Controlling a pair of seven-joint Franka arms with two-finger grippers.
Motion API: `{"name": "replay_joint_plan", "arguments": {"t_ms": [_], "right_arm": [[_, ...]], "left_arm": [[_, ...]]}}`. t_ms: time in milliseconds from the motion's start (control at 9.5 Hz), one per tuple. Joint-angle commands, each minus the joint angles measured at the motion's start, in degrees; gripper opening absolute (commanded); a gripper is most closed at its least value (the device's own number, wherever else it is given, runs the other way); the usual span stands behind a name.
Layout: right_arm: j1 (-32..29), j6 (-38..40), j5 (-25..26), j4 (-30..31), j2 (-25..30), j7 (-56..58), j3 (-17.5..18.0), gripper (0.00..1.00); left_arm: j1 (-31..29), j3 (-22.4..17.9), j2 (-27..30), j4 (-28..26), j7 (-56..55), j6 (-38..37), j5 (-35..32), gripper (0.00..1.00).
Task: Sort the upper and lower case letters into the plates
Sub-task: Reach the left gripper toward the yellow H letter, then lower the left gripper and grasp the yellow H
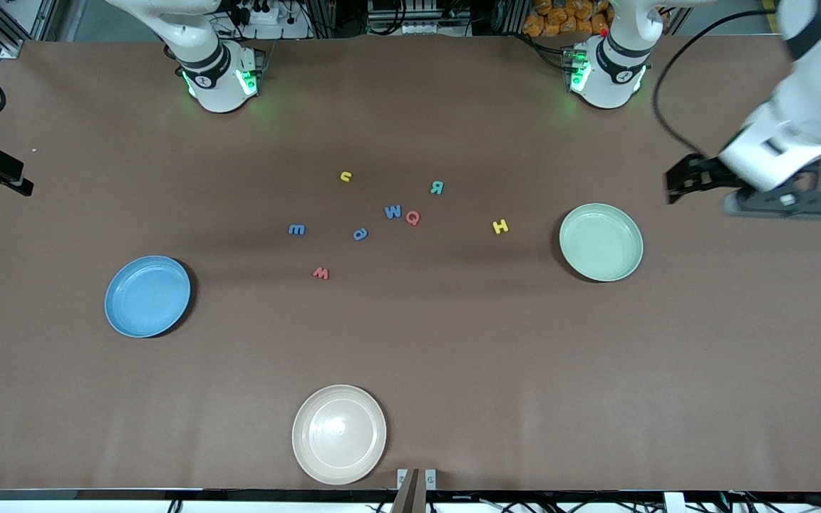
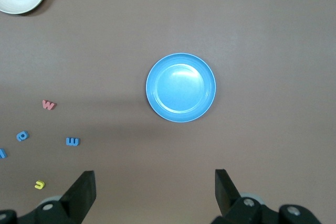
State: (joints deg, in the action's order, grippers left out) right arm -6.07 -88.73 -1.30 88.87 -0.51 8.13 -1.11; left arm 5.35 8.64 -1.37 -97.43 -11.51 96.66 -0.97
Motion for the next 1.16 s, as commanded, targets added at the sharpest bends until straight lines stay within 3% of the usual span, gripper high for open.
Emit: {"name": "replay_joint_plan", "arguments": {"t_ms": [0, 316, 632, 842, 1053], "right_arm": [[-0.35, 3.02, -0.81, -0.63, -0.63, -0.49, 0.58, 1.0], [-0.09, 4.89, -0.81, 0.24, -0.63, 4.48, 0.4, 1.0], [0.17, 17.59, -1.51, -0.71, 1.91, 4.96, 0.84, 1.0], [-1.74, 20.7, -5.36, -2.9, 2.88, 5.57, -0.82, 1.0], [-1.67, 17.64, -5.73, -5.62, 2.97, 4.7, -0.3, 1.0]], "left_arm": [[2.37, 4.52, -4.59, 1.36, -10.86, 0.45, 0.01, 1.0], [10.43, 5.68, -14.33, 1.19, -24.89, 8.78, 0.1, 1.0], [16.35, 5.68, -19.9, -1.0, -40.91, 13.63, -2.37, 1.0], [16.1, 5.77, -19.47, -9.31, -42.98, 21.85, -2.37, 1.0], [15.84, 5.77, -18.76, -19.25, -46.82, 34.67, -2.28, 1.0]]}}
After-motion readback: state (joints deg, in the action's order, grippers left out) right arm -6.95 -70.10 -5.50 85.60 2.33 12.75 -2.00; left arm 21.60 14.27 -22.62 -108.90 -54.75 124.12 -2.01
